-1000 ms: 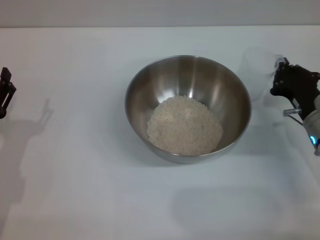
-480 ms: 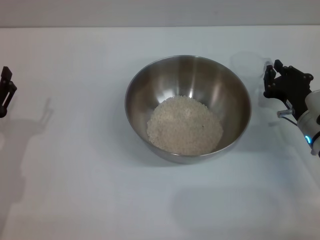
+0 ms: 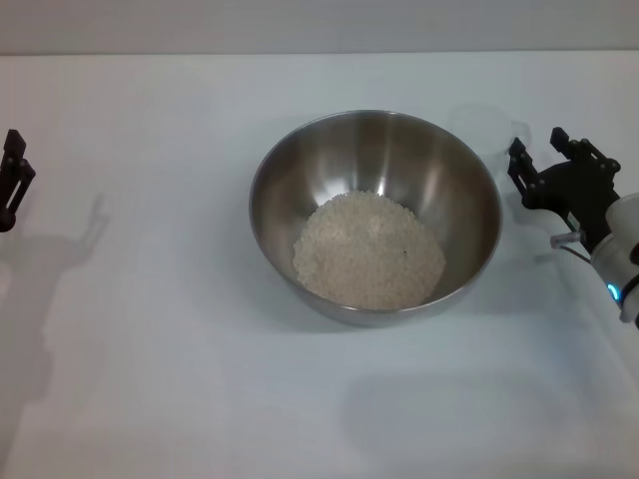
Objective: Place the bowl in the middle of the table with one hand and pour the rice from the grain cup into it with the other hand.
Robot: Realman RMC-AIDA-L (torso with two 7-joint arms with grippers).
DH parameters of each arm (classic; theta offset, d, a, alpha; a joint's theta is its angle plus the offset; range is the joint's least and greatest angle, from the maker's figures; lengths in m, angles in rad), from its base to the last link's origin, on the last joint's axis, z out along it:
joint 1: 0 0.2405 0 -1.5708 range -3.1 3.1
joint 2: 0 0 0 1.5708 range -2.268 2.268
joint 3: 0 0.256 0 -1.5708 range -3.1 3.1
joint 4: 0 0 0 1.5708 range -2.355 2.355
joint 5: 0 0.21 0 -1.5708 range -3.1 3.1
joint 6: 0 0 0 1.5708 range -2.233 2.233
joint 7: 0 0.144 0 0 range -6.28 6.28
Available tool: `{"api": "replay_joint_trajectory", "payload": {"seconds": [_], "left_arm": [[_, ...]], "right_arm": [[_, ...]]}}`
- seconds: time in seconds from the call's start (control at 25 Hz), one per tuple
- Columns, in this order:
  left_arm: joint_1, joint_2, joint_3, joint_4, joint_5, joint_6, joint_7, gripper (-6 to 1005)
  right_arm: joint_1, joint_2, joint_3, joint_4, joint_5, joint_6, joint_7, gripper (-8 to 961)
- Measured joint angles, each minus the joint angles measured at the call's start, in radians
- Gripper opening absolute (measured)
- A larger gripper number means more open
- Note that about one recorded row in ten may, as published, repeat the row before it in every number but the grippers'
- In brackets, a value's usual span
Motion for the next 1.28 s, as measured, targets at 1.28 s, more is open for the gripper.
{"api": "replay_joint_trajectory", "payload": {"seconds": [1.28], "left_arm": [[-0.004, 0.000, -0.001, 0.013, -0.012, -0.038, -0.003, 859]], "right_arm": [[-0.304, -0.001, 0.002, 0.001, 0.040, -0.650, 0.006, 820]]}}
